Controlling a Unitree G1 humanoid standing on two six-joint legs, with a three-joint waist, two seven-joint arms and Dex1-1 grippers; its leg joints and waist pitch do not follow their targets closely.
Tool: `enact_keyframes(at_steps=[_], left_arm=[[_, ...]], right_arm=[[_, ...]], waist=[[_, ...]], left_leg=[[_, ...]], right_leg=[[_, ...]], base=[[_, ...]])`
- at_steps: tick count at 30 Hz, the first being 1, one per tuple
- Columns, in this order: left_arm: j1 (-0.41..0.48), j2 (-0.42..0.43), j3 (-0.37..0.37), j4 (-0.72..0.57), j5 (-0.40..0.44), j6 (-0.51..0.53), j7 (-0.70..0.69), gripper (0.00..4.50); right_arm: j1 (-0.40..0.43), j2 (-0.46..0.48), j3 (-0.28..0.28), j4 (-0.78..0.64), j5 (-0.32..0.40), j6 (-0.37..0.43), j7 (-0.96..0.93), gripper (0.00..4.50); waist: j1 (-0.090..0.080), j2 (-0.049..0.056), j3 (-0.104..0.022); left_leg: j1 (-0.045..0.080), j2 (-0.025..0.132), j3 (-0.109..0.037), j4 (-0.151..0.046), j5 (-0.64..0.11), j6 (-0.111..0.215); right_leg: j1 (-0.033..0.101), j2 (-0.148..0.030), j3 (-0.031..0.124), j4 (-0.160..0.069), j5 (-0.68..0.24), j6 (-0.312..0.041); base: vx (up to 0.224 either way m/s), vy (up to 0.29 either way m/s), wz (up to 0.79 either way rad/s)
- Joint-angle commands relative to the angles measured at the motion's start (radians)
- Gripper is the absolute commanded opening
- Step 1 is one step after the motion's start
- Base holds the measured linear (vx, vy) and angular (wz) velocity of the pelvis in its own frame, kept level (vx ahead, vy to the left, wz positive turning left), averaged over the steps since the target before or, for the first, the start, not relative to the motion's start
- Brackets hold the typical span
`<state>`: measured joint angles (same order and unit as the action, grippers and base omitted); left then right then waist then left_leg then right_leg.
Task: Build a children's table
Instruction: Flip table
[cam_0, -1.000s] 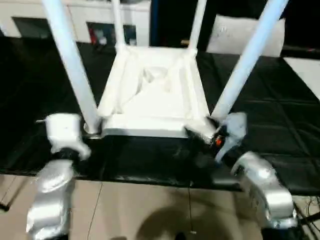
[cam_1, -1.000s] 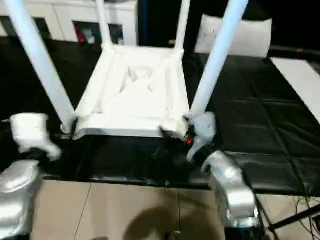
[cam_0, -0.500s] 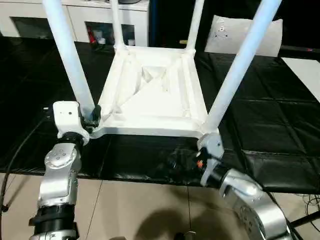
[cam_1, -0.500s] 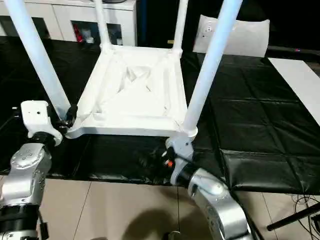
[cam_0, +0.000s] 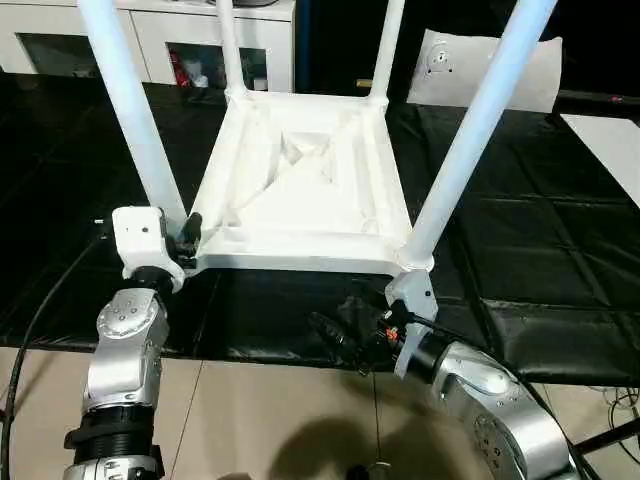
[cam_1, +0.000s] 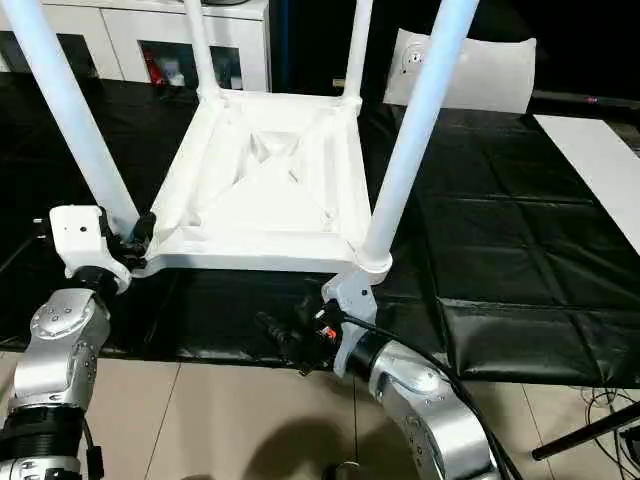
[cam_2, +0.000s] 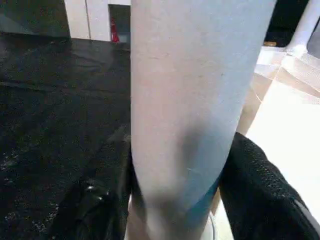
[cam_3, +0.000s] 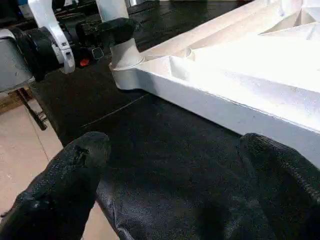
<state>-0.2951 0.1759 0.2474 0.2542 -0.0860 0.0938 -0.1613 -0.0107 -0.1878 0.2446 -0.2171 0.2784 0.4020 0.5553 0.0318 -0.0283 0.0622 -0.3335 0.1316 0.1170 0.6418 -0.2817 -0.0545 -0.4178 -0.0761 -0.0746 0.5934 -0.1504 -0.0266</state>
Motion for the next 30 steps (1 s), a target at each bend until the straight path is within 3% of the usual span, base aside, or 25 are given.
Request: enact_keyframes(at_steps=[1,5,9,11,12,15,19,23,25,26,27,28,30], left_arm=[[-0.017,-0.003,-0.014,0.013,-0.018,-0.009,-0.018,2.11],[-0.028,0.009,-0.018,0.031,-0.025,-0.016,-0.03,2.02],[-0.034,0.011,-0.016,0.037,-0.038,-0.01,-0.044,2.02],[-0.035,-0.002,-0.003,0.026,-0.068,0.014,-0.053,2.02],[-0.034,-0.033,0.023,-0.007,-0.134,0.064,-0.058,2.02],[-0.034,-0.056,0.042,-0.029,-0.177,0.095,-0.053,2.02],[-0.031,-0.075,0.054,-0.052,-0.21,0.119,-0.045,2.02],[-0.031,-0.075,0.054,-0.052,-0.21,0.119,-0.045,2.02],[-0.004,-0.131,0.066,-0.118,-0.299,0.184,-0.028,2.02],[0.04,-0.201,0.055,-0.169,-0.361,0.222,-0.009,2.02],[0.04,-0.201,0.055,-0.169,-0.361,0.222,-0.009,2.02],[0.069,-0.242,0.044,-0.195,-0.39,0.239,0.001,2.02],[0.094,-0.296,0.023,-0.219,-0.417,0.256,0.016,2.02]], right_arm=[[-0.014,-0.002,0.002,-0.015,0.004,0.009,0.002,4.5],[-0.017,0.0,0.003,-0.011,0.003,0.008,0.0,4.5],[-0.018,0.002,-0.001,-0.01,0.005,0.01,-0.004,4.5],[-0.024,0.013,-0.012,-0.004,0.01,0.02,-0.02,4.5],[-0.038,0.035,-0.031,0.013,0.016,0.038,-0.052,4.5],[-0.046,0.048,-0.043,0.023,0.02,0.049,-0.071,4.5],[-0.052,0.063,-0.056,0.032,0.027,0.062,-0.09,4.5],[-0.052,0.063,-0.056,0.032,0.027,0.062,-0.09,4.5],[-0.069,0.102,-0.098,0.067,0.042,0.087,-0.149,4.5],[-0.103,0.148,-0.157,0.126,0.075,0.097,-0.207,4.5],[-0.103,0.148,-0.157,0.126,0.075,0.097,-0.207,4.5],[-0.125,0.175,-0.192,0.163,0.097,0.099,-0.239,4.5],[-0.154,0.209,-0.224,0.212,0.127,0.095,-0.261,4.5]], waist=[[-0.001,0.017,-0.056],[0.001,0.021,-0.057],[0.003,0.018,-0.055],[0.003,0.019,-0.055],[0.001,0.015,-0.055],[0.002,0.016,-0.055],[0.007,0.017,-0.059],[0.008,0.018,-0.056],[0.006,0.015,-0.056],[0.005,0.007,-0.056],[0.003,0.009,-0.054],[0.005,0.009,-0.057],[0.01,0.008,-0.055]], left_leg=[[-0.027,0.078,-0.023,-0.101,-0.096,0.051],[-0.026,0.079,-0.022,-0.099,-0.059,0.061],[-0.026,0.079,-0.021,-0.101,-0.085,0.055],[-0.026,0.079,-0.022,-0.102,-0.092,0.051],[-0.026,0.08,-0.021,-0.102,-0.096,0.04],[-0.026,0.078,-0.02,-0.101,-0.091,0.034],[-0.027,0.077,-0.019,-0.096,-0.003,0.063],[-0.028,0.075,-0.015,-0.097,-0.021,0.077],[-0.028,0.079,-0.016,-0.099,-0.04,0.063],[-0.03,0.081,-0.016,-0.099,-0.046,0.054],[-0.032,0.081,-0.014,-0.1,-0.05,0.051],[-0.026,0.079,-0.009,-0.096,-0.049,0.052],[-0.027,0.077,-0.005,-0.096,-0.05,0.064]], right_leg=[[0.065,-0.078,0.058,-0.07,-0.3,-0.161],[0.066,-0.078,0.058,-0.064,-0.25,-0.18],[0.066,-0.079,0.058,-0.069,-0.297,-0.171],[0.065,-0.08,0.058,-0.068,-0.306,-0.17],[0.065,-0.083,0.06,-0.066,-0.317,-0.177],[0.063,-0.081,0.059,-0.067,-0.32,-0.177],[0.066,-0.078,0.057,-0.056,-0.214,-0.199],[0.067,-0.079,0.057,-0.063,-0.251,-0.196],[0.068,-0.083,0.058,-0.064,-0.285,-0.191],[0.068,-0.085,0.058,-0.064,-0.3,-0.196],[0.065,-0.087,0.059,-0.067,-0.315,-0.209],[0.062,-0.086,0.059,-0.067,-0.321,-0.212],[0.058,-0.082,0.058,-0.069,-0.328,-0.213]], base=[[0.0,0.0,0.0],[0.0,0.0,0.0],[0.0,0.0,0.0],[0.0,0.0,0.0],[0.0,0.0,0.0],[0.0,0.0,0.0],[0.0,0.0,0.0],[0.0,0.0,0.0],[0.0,0.0,0.0],[0.0,0.0,0.0],[0.0,0.0,0.0],[0.0,0.0,0.0],[0.0,0.0,0.0]])
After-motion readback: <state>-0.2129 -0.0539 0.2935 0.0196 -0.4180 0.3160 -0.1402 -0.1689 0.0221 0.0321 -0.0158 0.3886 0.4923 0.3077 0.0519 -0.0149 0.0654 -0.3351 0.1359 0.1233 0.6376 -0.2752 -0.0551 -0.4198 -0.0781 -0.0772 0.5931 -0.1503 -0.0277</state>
